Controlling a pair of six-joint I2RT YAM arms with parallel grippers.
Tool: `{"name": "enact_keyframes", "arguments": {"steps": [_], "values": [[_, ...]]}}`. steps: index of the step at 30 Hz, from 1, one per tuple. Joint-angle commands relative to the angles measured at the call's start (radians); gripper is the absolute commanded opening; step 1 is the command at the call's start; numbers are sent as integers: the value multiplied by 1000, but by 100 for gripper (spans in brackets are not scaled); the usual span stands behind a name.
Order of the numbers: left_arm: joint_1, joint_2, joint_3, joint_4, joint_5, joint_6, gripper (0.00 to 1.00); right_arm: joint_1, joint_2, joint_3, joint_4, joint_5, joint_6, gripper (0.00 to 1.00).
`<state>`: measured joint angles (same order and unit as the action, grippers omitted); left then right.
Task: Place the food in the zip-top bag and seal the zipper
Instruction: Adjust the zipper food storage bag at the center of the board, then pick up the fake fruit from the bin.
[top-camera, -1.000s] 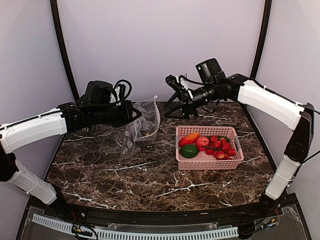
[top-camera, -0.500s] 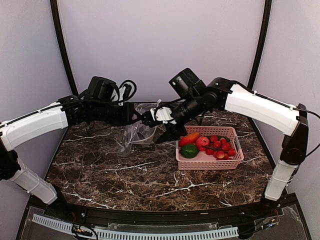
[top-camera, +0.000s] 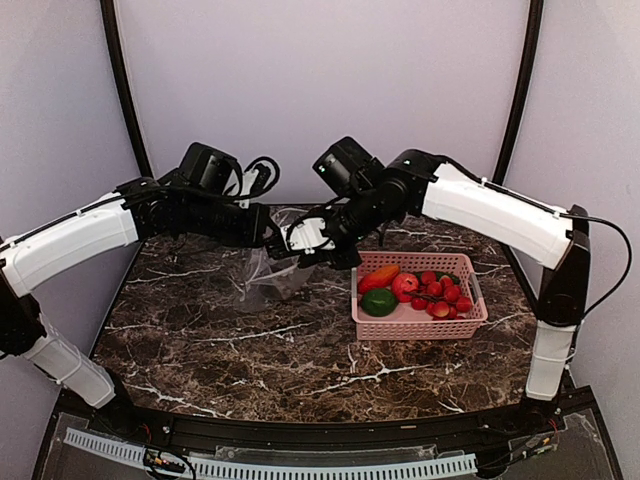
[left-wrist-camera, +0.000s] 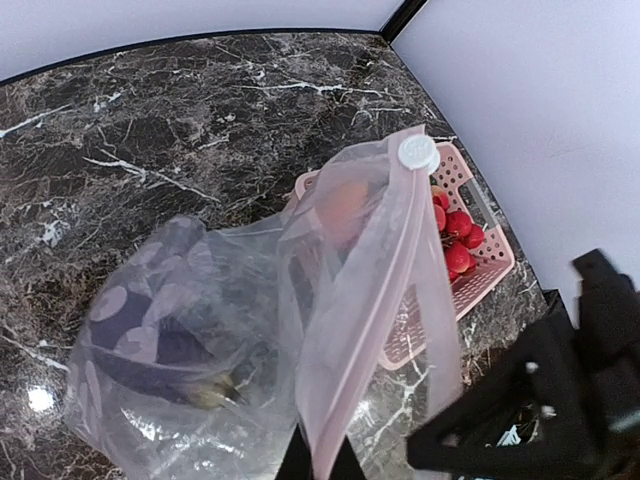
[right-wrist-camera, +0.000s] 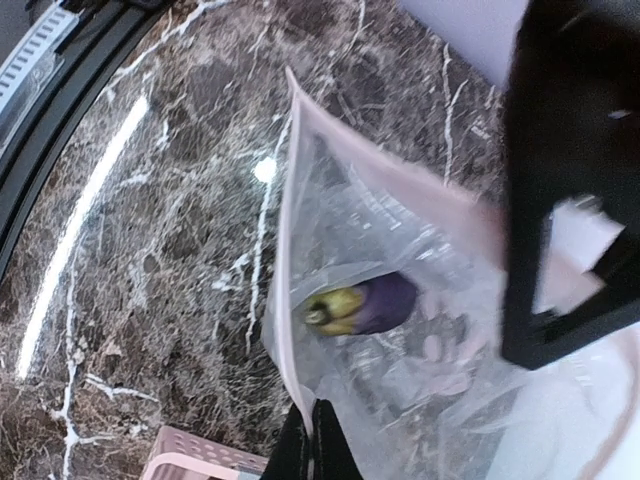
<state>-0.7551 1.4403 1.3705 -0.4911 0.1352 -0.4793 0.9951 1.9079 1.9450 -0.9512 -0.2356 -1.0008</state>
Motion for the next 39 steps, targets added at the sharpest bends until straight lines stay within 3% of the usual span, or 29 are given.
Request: {"name": "enact_keyframes", "arguments": {"steps": [1,6,9,12,16,22,25,34,39], "values": [[4,52,70,-97,-56,97,1,13,-73,107,-3,-78,-2,0],[4,70,110,-101,-134,152,1,13,-56,33,1,-63,18,18],[4,63,171,-117,-236,209,1,-1,-50,79,-48,-124,57,29],[4,81,265,-200,-313,279,1,-46,-71,165,-76,-229,103,34],[4,98,336,-260,-300,301,1,-125,-133,168,-76,-329,141,36],[4,134,264,-290,-205,272,1,-246,-238,-146,-7,-384,185,36],[4,204,291,-357,-238,298,1,-303,-272,-293,26,-372,186,35],[4,239,361,-384,-236,325,1,-371,-300,-536,66,-230,193,34],[4,230,362,-348,-214,304,1,-383,-258,-595,97,-152,226,52]]}}
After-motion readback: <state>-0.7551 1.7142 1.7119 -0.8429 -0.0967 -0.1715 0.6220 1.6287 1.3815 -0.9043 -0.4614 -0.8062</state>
